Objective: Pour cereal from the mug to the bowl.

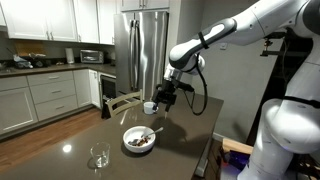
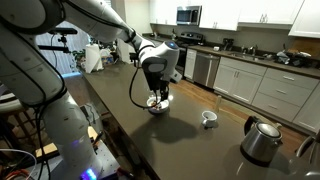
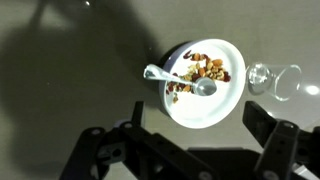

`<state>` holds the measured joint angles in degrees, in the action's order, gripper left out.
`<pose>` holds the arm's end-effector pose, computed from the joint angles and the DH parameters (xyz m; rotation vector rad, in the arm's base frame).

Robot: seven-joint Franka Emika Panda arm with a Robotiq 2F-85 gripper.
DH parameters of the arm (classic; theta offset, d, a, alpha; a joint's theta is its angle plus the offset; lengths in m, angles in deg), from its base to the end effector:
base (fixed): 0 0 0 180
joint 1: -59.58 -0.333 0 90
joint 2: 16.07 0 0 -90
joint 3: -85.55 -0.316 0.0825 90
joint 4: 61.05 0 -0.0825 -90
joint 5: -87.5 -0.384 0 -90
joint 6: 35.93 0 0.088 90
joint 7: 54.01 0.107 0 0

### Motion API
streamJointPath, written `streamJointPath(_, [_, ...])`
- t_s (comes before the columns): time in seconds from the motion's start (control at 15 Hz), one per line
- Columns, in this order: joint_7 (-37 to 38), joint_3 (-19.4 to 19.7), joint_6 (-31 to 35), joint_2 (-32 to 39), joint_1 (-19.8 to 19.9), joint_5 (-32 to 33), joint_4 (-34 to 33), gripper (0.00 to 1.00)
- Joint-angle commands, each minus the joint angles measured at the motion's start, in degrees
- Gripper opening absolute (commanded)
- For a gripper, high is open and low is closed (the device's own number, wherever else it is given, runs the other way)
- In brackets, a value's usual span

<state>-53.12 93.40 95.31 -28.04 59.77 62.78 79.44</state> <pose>0.4581 -0.0553 0.3829 -2.7203 0.5994 -0.0881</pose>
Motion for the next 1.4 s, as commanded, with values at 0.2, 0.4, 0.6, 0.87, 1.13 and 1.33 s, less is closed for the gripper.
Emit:
streamJointPath(0.2, [1.31,2.17,-1.67,6.18,2.85,-13.29,-7.26,1.00])
streamJointPath(0.4, [1.48,1.45,-0.47,5.63,3.45,-11.58,-6.30,1.00])
streamJointPath(0.6, [1.42,1.29,2.43,6.19,3.11,-15.12,-6.23,1.00])
streamJointPath(0.87, [5.98,1.96,4.95,10.27,4.09,-24.36,-10.45,1.00])
streamJointPath(1.13, [10.49,3.50,3.56,14.79,7.20,-29.27,-16.15,1.00])
streamJointPath(1.33, [14.97,5.01,2.35,19.27,9.98,-31.39,-20.59,1.00])
